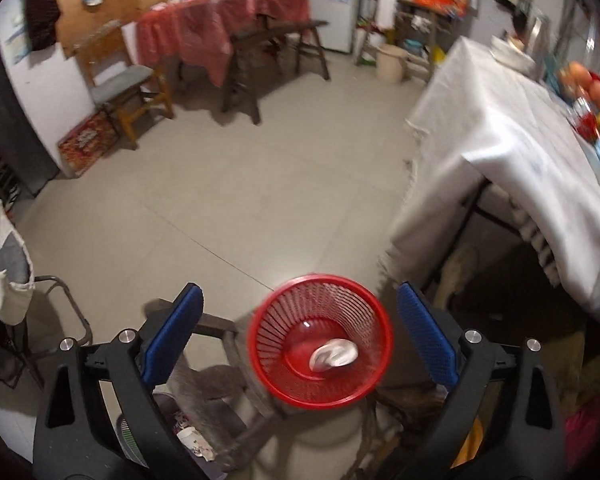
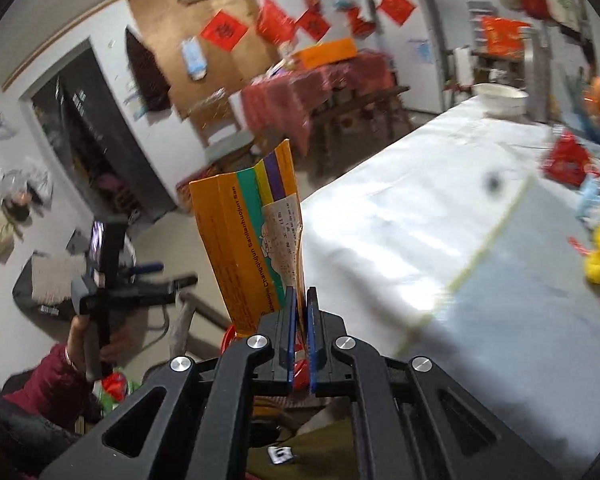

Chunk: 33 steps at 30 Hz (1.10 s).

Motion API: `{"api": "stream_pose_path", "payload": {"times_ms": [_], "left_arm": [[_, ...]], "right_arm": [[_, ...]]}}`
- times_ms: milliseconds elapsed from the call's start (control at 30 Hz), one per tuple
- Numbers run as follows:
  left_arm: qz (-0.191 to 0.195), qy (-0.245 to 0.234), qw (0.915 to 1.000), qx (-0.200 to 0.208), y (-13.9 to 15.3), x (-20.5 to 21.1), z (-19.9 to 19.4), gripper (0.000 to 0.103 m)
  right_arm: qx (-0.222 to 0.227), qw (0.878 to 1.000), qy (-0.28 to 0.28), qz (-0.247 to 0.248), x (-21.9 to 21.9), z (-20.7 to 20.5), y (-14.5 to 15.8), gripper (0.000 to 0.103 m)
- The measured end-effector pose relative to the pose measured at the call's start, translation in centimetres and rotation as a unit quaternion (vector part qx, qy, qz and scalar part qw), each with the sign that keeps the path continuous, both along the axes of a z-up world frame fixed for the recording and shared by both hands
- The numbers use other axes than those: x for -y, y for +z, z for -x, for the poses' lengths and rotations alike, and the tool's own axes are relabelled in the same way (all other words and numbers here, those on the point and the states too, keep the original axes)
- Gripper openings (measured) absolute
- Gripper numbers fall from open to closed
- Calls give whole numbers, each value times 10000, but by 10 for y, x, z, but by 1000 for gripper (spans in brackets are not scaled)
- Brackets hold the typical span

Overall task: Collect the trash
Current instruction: 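Open the left tool to drop the cup while the right tool drops the orange box into the basket, then move both tools back over the table toward the mesh nets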

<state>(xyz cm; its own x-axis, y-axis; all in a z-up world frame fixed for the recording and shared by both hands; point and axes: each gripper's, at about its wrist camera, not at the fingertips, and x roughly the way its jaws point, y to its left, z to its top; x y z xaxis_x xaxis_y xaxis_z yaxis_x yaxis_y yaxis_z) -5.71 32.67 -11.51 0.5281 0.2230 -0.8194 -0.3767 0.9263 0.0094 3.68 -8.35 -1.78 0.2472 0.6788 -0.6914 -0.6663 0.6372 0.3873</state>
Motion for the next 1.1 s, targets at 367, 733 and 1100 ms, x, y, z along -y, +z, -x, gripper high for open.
{"api": "stream_pose_path", "payload": {"times_ms": [367,733,1100], "left_arm": [[-195,658,9973,269,19,-49,22,96],[-151,701,9965,438,29,-51,31,96],[-226,283,9982,474,36,-19,18,96]], "right_arm": [[-431,9897,1148,735,-114,30,-45,7],[-21,9870,1231,1037,-141,41,-52,41],[332,9928,810,814,-99,25,-27,52]]}}
